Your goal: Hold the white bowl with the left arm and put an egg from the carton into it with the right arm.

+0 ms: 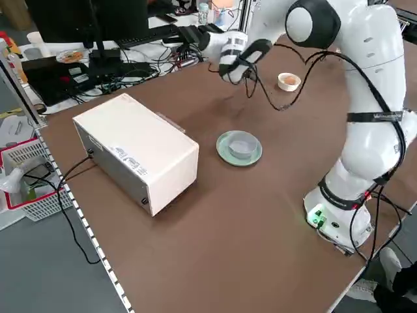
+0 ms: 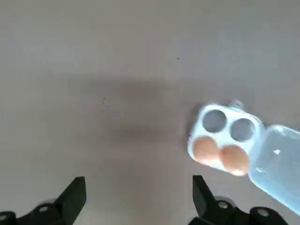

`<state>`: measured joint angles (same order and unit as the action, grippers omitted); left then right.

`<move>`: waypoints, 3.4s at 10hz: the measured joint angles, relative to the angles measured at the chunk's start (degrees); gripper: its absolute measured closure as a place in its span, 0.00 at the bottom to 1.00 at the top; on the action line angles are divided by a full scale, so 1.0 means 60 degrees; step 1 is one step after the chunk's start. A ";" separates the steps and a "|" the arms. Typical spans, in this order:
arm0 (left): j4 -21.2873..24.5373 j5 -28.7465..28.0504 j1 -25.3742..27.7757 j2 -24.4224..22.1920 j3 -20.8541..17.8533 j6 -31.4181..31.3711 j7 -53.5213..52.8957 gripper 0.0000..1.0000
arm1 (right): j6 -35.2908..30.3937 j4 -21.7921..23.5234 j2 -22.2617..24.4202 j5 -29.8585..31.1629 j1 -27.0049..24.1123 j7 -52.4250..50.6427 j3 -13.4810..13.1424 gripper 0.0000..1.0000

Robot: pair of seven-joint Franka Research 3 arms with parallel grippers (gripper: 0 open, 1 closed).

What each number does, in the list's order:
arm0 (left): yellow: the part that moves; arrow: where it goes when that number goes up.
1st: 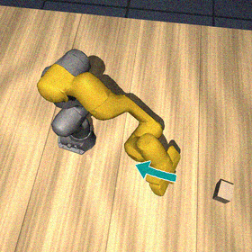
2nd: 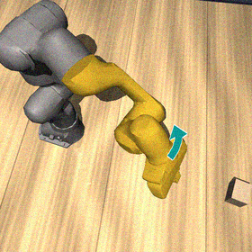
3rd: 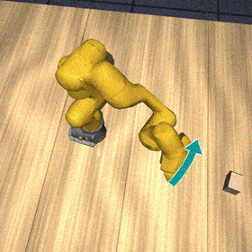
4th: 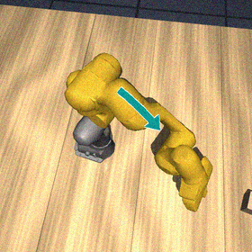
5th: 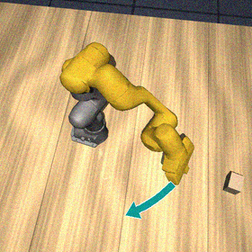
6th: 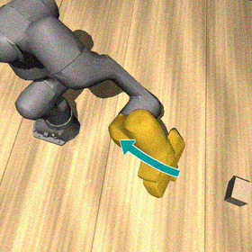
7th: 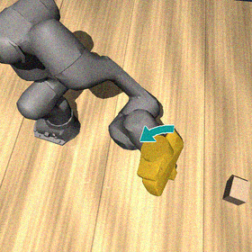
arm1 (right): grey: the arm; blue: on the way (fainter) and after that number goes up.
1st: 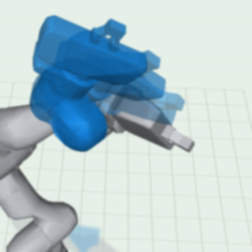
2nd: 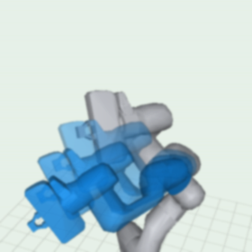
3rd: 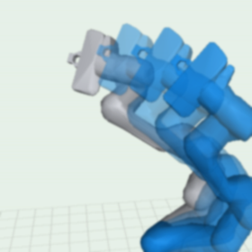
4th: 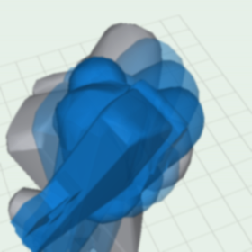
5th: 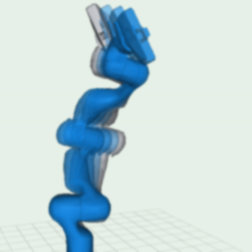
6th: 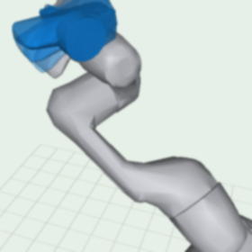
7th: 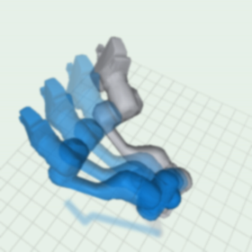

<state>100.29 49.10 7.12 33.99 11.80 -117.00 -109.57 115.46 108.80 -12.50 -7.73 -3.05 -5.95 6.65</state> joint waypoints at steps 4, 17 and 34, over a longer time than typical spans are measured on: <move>-0.0840 -0.3067 0.0666 -0.0940 0.0206 0.0921 0.2982 0.00 | -0.2424 -0.0883 0.1022 0.0435 -0.0517 0.0075 -0.0264 0.00; -0.1420 -0.8263 0.0593 -0.4135 0.0318 0.2907 1.4762 0.00 | -0.3481 -0.2399 0.1543 0.0966 -0.0557 0.1137 -0.0318 0.00; -0.3030 -0.7987 -0.1066 -0.4386 -0.1334 0.5068 1.8615 0.00 | -0.3401 -0.2447 0.1575 0.1059 -0.0456 0.1337 -0.0383 0.00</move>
<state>82.10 1.18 0.72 7.67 3.79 -86.59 2.12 95.06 94.12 -3.06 -1.38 -5.78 2.07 4.35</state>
